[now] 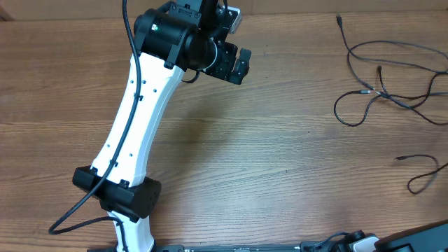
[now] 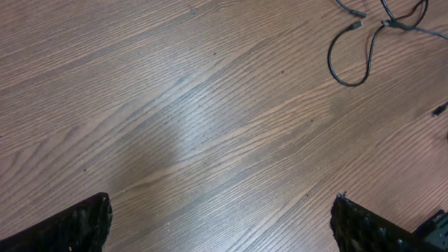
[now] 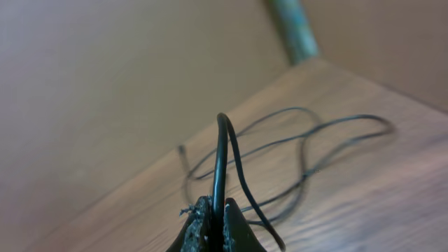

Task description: Untangle cables

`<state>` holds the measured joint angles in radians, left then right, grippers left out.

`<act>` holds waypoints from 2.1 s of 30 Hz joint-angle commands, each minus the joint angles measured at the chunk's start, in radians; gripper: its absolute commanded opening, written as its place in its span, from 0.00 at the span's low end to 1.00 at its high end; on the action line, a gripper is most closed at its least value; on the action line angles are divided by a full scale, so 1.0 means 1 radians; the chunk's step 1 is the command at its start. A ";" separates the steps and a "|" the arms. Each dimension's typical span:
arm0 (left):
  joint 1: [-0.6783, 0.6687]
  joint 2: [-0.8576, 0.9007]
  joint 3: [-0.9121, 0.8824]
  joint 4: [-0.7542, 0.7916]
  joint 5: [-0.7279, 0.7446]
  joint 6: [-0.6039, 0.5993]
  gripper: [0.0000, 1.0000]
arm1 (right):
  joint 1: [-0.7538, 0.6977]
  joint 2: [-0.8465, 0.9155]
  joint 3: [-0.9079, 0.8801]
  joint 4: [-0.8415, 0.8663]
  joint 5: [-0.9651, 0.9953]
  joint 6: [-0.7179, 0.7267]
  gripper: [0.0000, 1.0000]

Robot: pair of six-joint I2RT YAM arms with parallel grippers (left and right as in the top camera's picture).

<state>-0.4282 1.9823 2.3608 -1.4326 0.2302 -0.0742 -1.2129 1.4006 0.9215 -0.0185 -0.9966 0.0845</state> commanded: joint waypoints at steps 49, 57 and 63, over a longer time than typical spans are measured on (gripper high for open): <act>0.004 -0.014 0.015 0.000 -0.005 0.016 1.00 | 0.024 0.143 0.022 0.134 -0.004 0.107 1.00; 0.003 -0.014 0.015 0.000 -0.005 0.016 1.00 | 0.143 -0.155 0.022 0.156 -0.007 0.110 1.00; 0.003 -0.014 0.015 0.000 -0.005 0.016 1.00 | 0.291 -0.294 0.022 0.119 -0.008 0.110 1.00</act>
<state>-0.4282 1.9823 2.3608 -1.4330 0.2302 -0.0742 -0.9707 1.1435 0.9218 0.1127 -0.9939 0.1867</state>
